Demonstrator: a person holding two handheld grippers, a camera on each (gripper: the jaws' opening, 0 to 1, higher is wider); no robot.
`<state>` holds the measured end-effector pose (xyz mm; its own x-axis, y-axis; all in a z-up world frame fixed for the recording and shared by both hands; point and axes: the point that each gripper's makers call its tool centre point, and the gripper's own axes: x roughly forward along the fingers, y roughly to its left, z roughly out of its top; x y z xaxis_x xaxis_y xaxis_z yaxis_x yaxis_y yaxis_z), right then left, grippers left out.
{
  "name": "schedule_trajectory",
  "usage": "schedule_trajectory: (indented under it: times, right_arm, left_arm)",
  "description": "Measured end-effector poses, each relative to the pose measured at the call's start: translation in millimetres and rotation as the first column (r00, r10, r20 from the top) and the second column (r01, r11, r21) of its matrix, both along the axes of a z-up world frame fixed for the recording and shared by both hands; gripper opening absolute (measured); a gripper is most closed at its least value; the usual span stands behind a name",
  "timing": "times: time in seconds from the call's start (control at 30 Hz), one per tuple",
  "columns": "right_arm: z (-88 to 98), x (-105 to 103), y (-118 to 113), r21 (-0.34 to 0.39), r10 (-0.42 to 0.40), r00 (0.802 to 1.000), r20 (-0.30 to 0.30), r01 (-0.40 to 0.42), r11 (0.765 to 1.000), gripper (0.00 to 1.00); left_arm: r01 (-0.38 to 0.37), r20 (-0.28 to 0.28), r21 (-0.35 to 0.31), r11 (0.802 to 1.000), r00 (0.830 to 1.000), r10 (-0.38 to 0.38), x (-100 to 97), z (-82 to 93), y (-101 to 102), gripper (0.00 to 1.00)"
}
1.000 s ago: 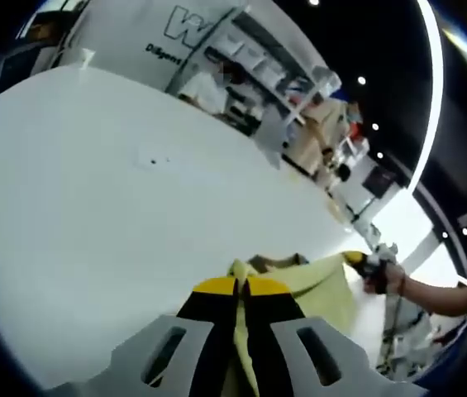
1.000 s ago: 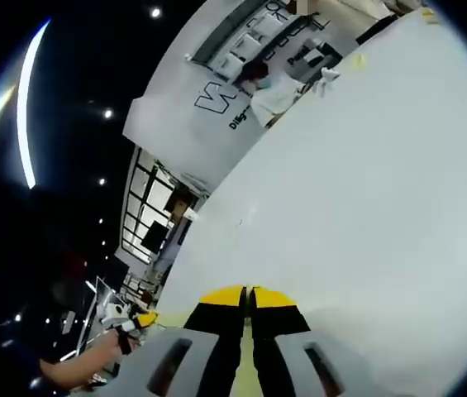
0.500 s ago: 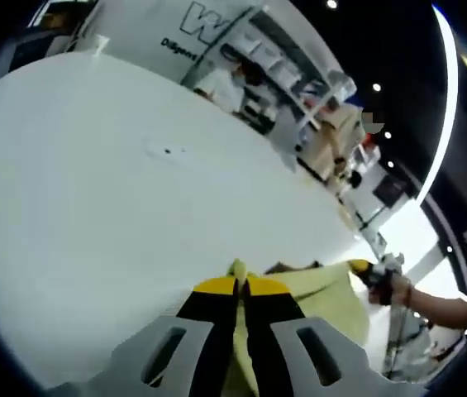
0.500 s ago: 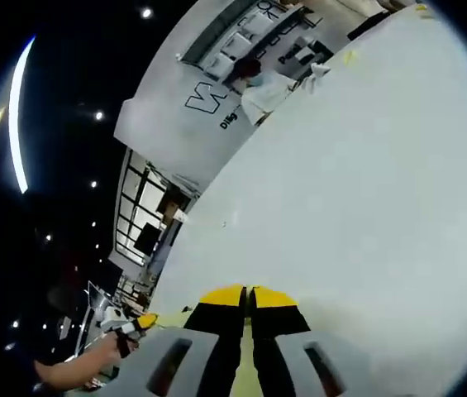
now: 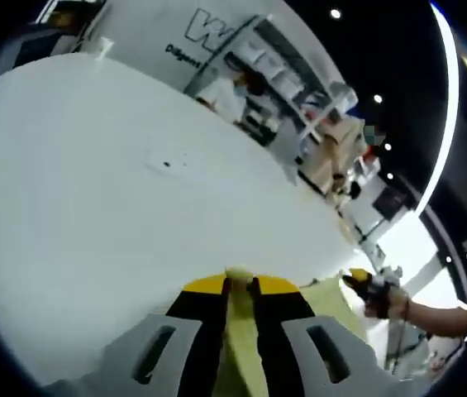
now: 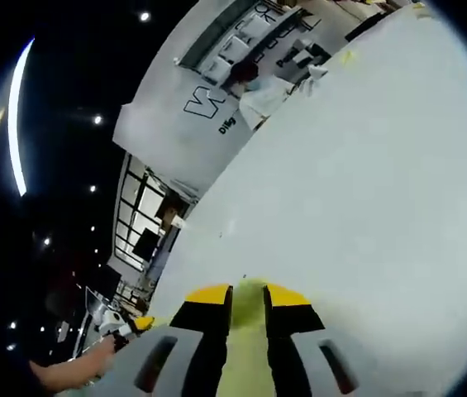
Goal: Fold the garment on the visible template until the final outline fits inside the template.
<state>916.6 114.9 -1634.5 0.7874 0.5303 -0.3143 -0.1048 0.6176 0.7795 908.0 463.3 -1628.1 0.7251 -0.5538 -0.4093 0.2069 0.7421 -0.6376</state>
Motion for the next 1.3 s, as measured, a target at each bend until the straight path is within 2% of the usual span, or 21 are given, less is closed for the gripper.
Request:
schedule_trajectory:
  times: [0.07,0.13,0.3,0.47,0.6,0.73,0.93,1.0,1.07,1.2,1.3]
  right_arm:
    - [8.8,6,-8,0.020,-0.028,0.999,0.017,0.028,0.999,0.12]
    - [12.4,7,-13,0.013,-0.040,0.999,0.020,0.040,0.999,0.12]
    - [17.4,-2,-18,0.021,-0.049,0.998,0.029,0.048,0.999,0.12]
    - [22.8,-17,-20,0.025,-0.046,0.998,0.036,0.045,0.999,0.11]
    - [29.5,-37,-19,0.033,-0.034,0.998,0.046,0.033,0.999,0.11]
    - [28.7,-60,-18,0.030,-0.009,0.999,0.048,0.007,1.000,0.11]
    - [24.9,-94,-14,0.030,0.002,0.999,0.049,-0.004,1.000,0.11]
    - [25.0,-108,-12,0.025,0.004,0.998,0.055,-0.006,1.000,0.11]
    - [25.1,-113,-12,0.020,0.006,0.998,0.057,-0.007,1.000,0.11]
    - [18.5,-142,-11,-0.102,0.073,0.995,0.067,-0.066,0.993,0.11]
    - [15.3,-156,-10,-0.140,0.098,0.993,0.063,-0.088,0.986,0.12]
  left_arm:
    - [-0.025,0.014,0.002,1.000,1.000,0.025,4.0,3.6,7,0.21]
    - [-0.030,0.019,-0.001,1.000,0.999,0.030,4.9,5.4,9,0.20]
    - [-0.033,0.046,0.010,0.999,0.998,0.032,7.1,7.3,22,0.23]
    - [-0.019,0.059,0.021,1.000,0.998,0.018,-8.8,8.9,27,0.24]
    - [-0.013,0.072,0.021,1.000,0.997,0.011,-30.0,11.4,32,0.25]
    - [-0.001,0.083,0.033,0.999,0.997,-0.001,-58.3,11.8,34,0.26]
    - [0.040,0.076,0.082,0.996,0.996,-0.046,-102.5,5.7,34,0.28]
    - [0.052,0.069,0.083,0.995,0.996,-0.058,-123.2,5.3,31,0.29]
    - [0.080,0.059,0.095,0.992,0.995,-0.086,-140.8,3.6,27,0.30]
    - [0.120,0.041,0.145,0.982,0.991,-0.127,-163.1,-3.6,22,0.32]
    - [0.121,0.045,0.171,0.978,0.990,-0.131,-171.0,-7.5,19,0.34]
